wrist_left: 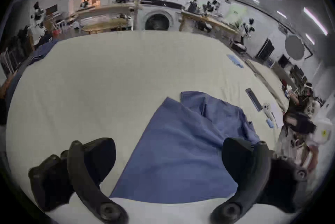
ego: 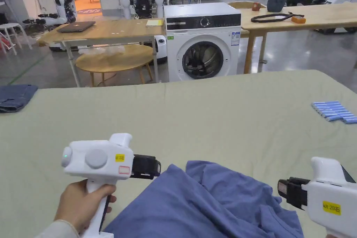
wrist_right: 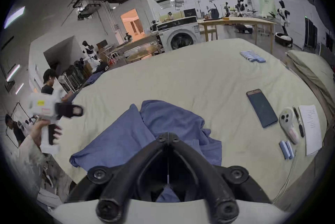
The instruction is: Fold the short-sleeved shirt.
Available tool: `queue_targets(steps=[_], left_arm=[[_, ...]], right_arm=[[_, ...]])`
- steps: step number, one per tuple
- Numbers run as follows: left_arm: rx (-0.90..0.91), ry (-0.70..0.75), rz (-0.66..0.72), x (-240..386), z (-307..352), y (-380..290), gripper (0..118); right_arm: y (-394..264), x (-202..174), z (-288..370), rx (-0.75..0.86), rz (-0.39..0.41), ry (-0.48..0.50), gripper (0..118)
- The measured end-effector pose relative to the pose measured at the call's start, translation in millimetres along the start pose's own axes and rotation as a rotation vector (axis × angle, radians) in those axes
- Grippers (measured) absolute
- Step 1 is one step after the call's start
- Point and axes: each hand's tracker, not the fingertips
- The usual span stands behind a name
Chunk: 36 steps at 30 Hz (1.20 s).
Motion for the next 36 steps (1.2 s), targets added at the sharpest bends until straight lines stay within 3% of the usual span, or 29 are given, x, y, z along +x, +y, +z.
queue_targets(steps=[3, 7, 8, 9, 10, 11, 12, 13, 14, 19, 23, 24, 25, 26, 27, 28, 31, 32, 33, 34, 35, 36], left_arm=[[-0.071, 0.035, -0.025, -1.8, -76.7, 25.8, 115], [-0.200, 0.127, 0.053, -36.6, -168.9, 41.4, 113], [-0.225, 0.134, 0.057, -41.1, -181.5, 40.8, 102], [-0.254, 0.137, 0.064, -47.9, -193.2, 35.1, 83], [-0.290, 0.168, 0.058, -50.7, -201.8, 28.7, 55], [-0.332, 0.232, 0.031, -50.1, -208.4, 19.4, 50], [-0.231, 0.205, -0.028, -46.4, -198.8, 20.4, 43], [-0.232, 0.231, -0.029, -40.8, -192.3, 14.4, 28], [-0.242, 0.223, -0.033, -37.3, -188.0, 12.5, 2], [-0.267, 0.182, -0.091, -20.1, -172.0, -4.4, 0], [-0.230, 0.121, 0.052, -38.9, -159.2, 3.9, 0], [-0.220, 0.125, 0.060, -41.9, -153.3, 5.4, 0], [-0.220, 0.123, 0.054, -41.4, -145.5, 4.9, 0], [-0.211, 0.122, 0.058, -43.6, -138.5, 5.6, 0], [-0.199, 0.119, 0.069, -46.4, -131.2, 6.3, 0], [-0.191, 0.117, 0.080, -48.9, -124.8, 6.9, 0], [-0.164, 0.114, 0.101, -48.9, -103.5, 1.0, 0], [-0.160, 0.115, 0.104, -50.4, -99.7, -0.9, 0], [-0.160, 0.117, 0.106, -40.3, -85.6, -6.8, 0], [-0.163, 0.116, 0.112, -40.5, -81.7, -9.9, 0], [-0.162, 0.115, 0.117, -40.8, -77.3, -13.4, 0], [-0.162, 0.110, 0.119, -41.3, -72.9, -16.2, 0]], right_arm=[[1.9, 0.7, -5.9, -0.009, 0.005, -0.007, 0], [1.5, 14.3, -12.5, -0.032, -0.016, 0.004, 0], [0.0, 18.2, -12.1, -0.036, -0.020, 0.010, 0], [-0.7, 21.3, -11.8, -0.036, -0.025, 0.003, 0], [-0.9, 24.6, -11.6, -0.033, -0.030, -0.007, 0], [-0.2, 28.7, -11.1, -0.037, -0.036, -0.011, 0], [-1.3, 33.1, -11.6, -0.040, -0.040, -0.011, 0], [-1.2, 36.8, -10.8, -0.039, -0.045, -0.014, 0], [-0.1, 40.5, -10.0, -0.037, -0.048, -0.021, 0], [6.8, 53.5, -10.7, -0.032, -0.059, -0.055, 0], [16.9, 55.2, -17.4, -0.061, -0.030, -0.095, 3], [18.8, 56.2, -25.3, -0.067, -0.023, -0.094, 17], [23.0, 57.4, -36.0, -0.091, -0.012, -0.088, 44], [27.0, 58.5, -53.1, -0.158, 0.004, -0.069, 87], [28.6, 57.6, -72.2, -0.223, 0.021, -0.068, 108], [26.7, 59.9, -94.9, -0.241, 0.037, -0.070, 111], [17.0, 55.3, -147.2, -0.397, 0.051, -0.097, 107], [10.3, 56.6, -156.4, -0.450, 0.023, -0.098, 96], [3.2, 56.5, -165.3, -0.504, -0.002, -0.079, 77], [-3.6, 55.8, -172.6, -0.558, -0.013, -0.077, 47], [-11.2, 54.2, -178.5, -0.602, -0.018, -0.124, 2], [-15.2, 51.9, -174.4, -0.605, -0.005, -0.174, 2]])
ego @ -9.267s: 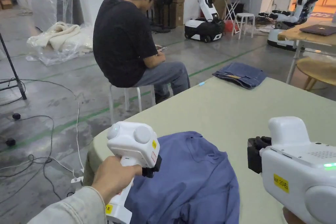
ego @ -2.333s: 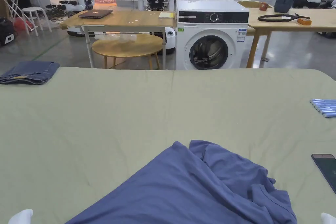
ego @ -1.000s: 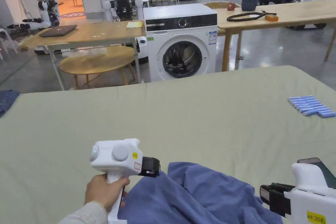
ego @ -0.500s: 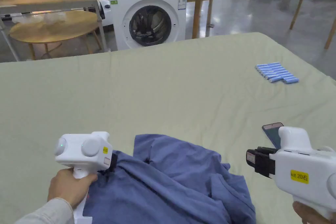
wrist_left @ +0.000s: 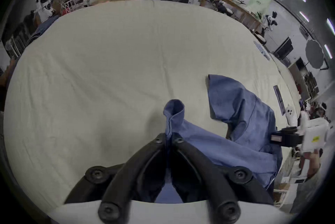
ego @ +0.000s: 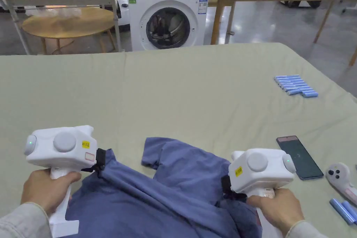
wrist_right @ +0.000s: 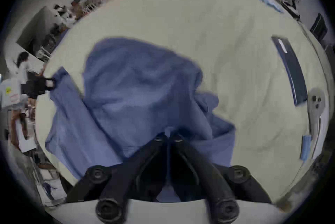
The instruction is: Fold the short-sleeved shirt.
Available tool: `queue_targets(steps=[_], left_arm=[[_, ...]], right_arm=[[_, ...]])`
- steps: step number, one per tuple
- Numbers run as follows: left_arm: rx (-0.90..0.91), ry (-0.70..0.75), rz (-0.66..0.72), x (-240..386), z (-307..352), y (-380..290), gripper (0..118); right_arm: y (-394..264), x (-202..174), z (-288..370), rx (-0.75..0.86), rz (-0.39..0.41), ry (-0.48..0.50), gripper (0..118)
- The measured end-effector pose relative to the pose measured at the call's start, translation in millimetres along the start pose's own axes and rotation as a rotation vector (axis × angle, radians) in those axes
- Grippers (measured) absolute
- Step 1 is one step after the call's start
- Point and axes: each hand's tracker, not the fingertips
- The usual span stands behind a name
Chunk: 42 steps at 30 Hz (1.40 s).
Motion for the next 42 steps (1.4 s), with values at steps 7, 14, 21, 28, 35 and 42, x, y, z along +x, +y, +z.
queue_targets(steps=[7, 14, 21, 28, 35, 42], left_arm=[[0.052, -0.038, 0.033, -9.2, 35.7, -7.9, 0], [0.232, -0.032, 0.044, -30.7, 140.8, 17.4, 0], [0.435, 0.082, 0.058, -73.3, 265.2, 51.6, 0], [0.582, 0.180, 0.084, -108.1, 364.0, 100.0, 0], [0.672, 0.198, 0.193, -119.9, 414.2, 145.2, 0], [0.740, 0.139, 0.288, -165.0, 422.9, 201.1, 0]], right_arm=[[2.4, -0.3, 60.2, 0.212, 0.052, 0.053, 1], [16.7, -13.9, 179.8, 0.499, 0.043, 0.095, 1], [57.7, -42.4, 278.7, 0.690, 0.052, 0.100, 1], [121.0, -80.3, 348.1, 0.808, 0.065, 0.028, 1], [201.2, -107.0, 404.2, 0.895, 0.054, -0.033, 1], [263.3, -113.6, 439.3, 0.965, 0.041, -0.124, 1]])
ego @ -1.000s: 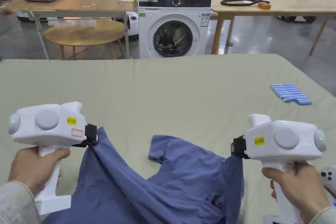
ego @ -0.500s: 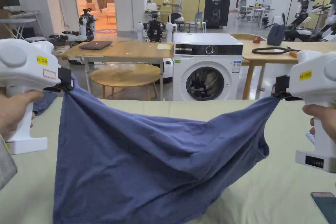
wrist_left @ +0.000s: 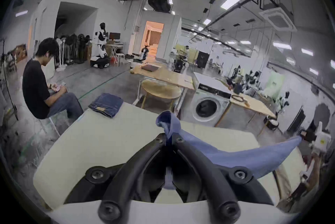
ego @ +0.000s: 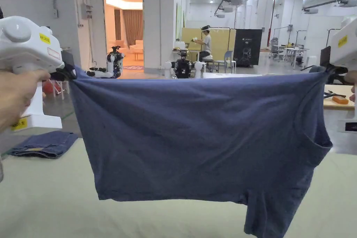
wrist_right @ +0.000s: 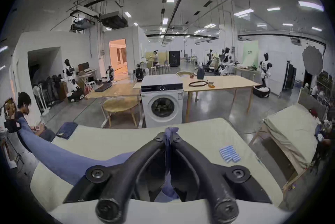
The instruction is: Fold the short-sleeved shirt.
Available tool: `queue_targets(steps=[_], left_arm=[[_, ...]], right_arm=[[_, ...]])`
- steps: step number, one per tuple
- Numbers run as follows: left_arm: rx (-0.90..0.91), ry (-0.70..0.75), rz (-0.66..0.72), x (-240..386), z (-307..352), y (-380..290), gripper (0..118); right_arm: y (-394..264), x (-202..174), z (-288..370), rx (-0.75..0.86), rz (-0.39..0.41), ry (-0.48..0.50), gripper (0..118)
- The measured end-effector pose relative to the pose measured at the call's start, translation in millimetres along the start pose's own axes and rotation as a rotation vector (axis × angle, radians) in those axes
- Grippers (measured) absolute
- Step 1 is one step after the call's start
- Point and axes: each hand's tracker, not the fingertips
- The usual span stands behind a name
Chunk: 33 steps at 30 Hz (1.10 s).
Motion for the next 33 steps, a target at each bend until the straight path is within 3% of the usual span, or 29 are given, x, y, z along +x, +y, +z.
queue_targets(steps=[8, 16, 27, 33], left_arm=[[-0.015, -0.009, 0.024, 5.7, -63.0, 33.5, 0], [-0.053, -0.011, 0.054, 11.7, -104.9, 24.1, 0], [-0.155, 0.041, 0.038, -16.6, -177.2, -47.7, 0], [-0.211, 0.014, 0.143, -58.2, -196.4, -123.2, 0]], right_arm=[[40.4, -15.6, -39.4, 0.041, 0.024, -0.055, 1], [37.2, -12.3, -108.3, -0.009, -0.035, -0.065, 1], [-55.3, -13.6, -169.1, -0.109, -0.043, -0.046, 1], [-142.7, -2.1, -164.9, -0.188, -0.068, -0.011, 1]])
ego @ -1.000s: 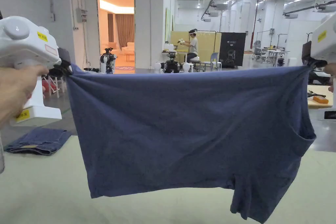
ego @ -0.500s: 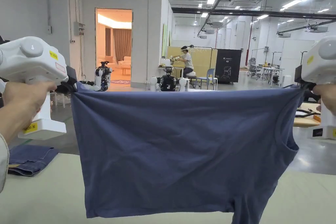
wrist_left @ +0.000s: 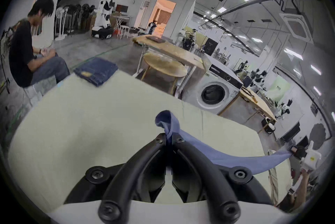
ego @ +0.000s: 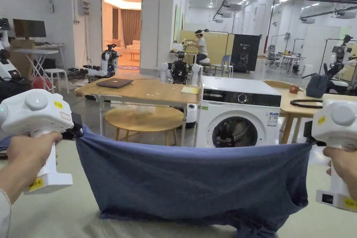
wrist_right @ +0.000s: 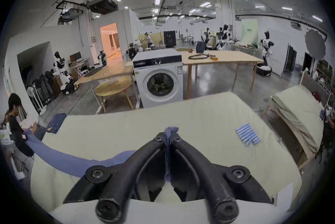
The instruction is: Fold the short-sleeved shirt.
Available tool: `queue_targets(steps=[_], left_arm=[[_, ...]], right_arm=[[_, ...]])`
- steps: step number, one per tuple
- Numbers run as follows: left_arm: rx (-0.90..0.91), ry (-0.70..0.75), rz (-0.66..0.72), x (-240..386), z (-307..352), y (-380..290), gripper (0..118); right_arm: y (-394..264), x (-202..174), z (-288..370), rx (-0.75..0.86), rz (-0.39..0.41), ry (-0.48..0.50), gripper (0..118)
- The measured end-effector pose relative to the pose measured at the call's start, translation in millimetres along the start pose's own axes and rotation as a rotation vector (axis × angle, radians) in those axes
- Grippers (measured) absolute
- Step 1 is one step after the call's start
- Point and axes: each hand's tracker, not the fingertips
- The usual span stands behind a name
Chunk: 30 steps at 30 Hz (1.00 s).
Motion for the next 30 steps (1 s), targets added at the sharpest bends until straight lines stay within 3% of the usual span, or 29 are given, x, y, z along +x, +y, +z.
queue_targets(steps=[3, 6, 10, 15, 19, 24, 30], left_arm=[[-0.013, -0.007, -0.002, -13.9, 10.5, -53.3, 0], [-0.044, 0.002, -0.032, -38.0, 26.0, -127.5, 0], [-0.082, -0.040, 0.026, -75.4, 58.1, -215.3, 0], [-0.116, -0.052, 0.056, -101.1, 126.2, -309.8, 0], [-0.140, -0.075, 0.107, -137.8, 161.5, -352.9, 0], [-0.160, -0.055, 0.072, -145.4, 209.5, -387.9, 0], [-0.199, -0.059, 0.026, -180.8, 241.5, -412.6, 0]], right_arm=[[-60.6, 18.3, 8.2, -0.034, -0.039, 0.037, 1], [-128.0, 43.2, 12.6, -0.045, -0.018, 0.074, 1], [-232.9, 72.0, 64.5, -0.055, -0.053, 0.147, 1], [-337.4, 108.5, 126.1, -0.089, -0.035, 0.146, 1], [-389.4, 120.5, 173.4, -0.121, -0.040, 0.182, 1], [-433.5, 128.1, 220.4, -0.153, -0.013, 0.190, 1], [-472.1, 156.7, 258.3, -0.208, -0.070, 0.190, 1]])
